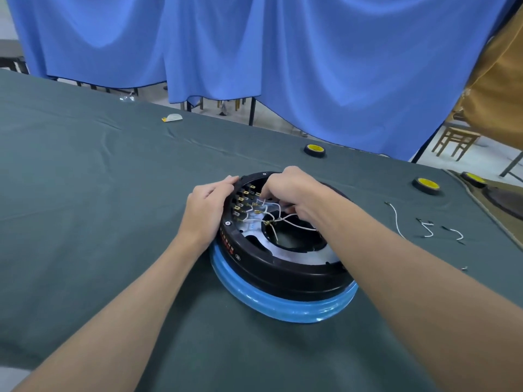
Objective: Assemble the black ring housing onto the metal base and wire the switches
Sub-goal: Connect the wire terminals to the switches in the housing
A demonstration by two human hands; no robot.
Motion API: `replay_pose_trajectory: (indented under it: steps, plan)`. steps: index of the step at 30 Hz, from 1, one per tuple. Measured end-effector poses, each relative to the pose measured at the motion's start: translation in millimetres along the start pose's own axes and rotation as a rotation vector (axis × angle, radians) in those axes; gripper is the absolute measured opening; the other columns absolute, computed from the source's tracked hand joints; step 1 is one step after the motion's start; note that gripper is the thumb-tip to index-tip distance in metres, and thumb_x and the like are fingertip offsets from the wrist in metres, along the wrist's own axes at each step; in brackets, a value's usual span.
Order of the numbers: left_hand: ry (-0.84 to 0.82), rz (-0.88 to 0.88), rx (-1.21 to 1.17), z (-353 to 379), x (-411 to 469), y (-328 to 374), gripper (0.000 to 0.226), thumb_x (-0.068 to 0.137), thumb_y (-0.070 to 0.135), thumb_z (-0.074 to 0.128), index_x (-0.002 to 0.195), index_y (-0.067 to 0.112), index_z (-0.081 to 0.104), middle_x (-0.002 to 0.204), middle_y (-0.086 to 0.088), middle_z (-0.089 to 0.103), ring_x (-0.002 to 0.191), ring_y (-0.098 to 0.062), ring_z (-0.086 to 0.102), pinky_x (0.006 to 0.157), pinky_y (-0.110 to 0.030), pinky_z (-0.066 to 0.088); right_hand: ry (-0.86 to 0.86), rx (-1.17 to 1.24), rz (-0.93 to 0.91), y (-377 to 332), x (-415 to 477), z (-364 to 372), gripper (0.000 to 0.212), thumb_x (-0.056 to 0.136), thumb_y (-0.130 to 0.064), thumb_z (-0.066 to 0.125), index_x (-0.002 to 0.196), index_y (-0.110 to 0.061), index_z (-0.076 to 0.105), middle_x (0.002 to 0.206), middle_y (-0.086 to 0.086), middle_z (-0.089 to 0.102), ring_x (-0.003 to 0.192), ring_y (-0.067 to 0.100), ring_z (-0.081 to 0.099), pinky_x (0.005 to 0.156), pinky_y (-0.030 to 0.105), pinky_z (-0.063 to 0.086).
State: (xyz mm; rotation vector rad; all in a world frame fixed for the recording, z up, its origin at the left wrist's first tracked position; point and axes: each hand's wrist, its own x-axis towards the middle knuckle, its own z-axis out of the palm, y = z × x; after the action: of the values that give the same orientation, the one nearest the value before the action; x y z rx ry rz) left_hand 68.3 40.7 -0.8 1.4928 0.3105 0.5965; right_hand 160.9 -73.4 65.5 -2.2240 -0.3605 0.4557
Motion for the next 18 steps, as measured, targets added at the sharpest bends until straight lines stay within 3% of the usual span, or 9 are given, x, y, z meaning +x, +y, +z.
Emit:
replay_pose_trajectory:
  steps: [3,6,12,18]
  plan:
    - [-0.02,-0.002,-0.005,0.9,-2.4,3.4,0.028,0.074,0.031,0.054,0.079,0.042,0.078,0.128,0.003,0.065,0.128,-0.004,0.052,0.115,-0.039,0.036,-0.009,0.028,0.007,-1.6,0.9,0.2,0.015,0.078,0.0,0.063,0.067,-0.007,0.055,0.072,0.008,0.05,0.052,0.018,0.04,0.03,0.01,0.025]
    - [-0.024,0.007,-0.018,0.9,-1.0,1.7,0.028,0.072,0.029,0.053,0.086,0.036,0.077,0.126,0.003,0.066,0.128,-0.001,0.051,0.115,-0.039,0.035,-0.009,0.019,0.005,-2.9,0.2,1.0,0.01,0.077,-0.002,0.064,0.073,-0.008,0.056,0.079,0.01,0.052,0.055,0.018,0.039,0.037,0.016,0.029]
    - [-0.015,0.003,-0.056,0.2,5.9,-7.0,0.029,0.072,0.028,0.056,0.088,0.028,0.08,0.122,-0.004,0.07,0.124,-0.018,0.058,0.112,-0.046,0.038,-0.009,0.035,0.001,-3.6,-0.3,3.8,0.009,0.076,-0.003,0.064,0.076,-0.008,0.056,0.082,0.01,0.052,0.066,0.021,0.037,0.05,0.026,0.031]
    - [-0.014,0.022,-0.063,0.0,6.6,-9.0,0.027,0.072,0.027,0.056,0.08,0.033,0.081,0.116,-0.004,0.072,0.12,-0.02,0.061,0.111,-0.048,0.04,0.006,0.053,0.011,-5.8,3.1,8.3,0.008,0.074,-0.001,0.064,0.077,-0.005,0.058,0.087,0.014,0.059,0.073,0.028,0.051,0.054,0.028,0.038]
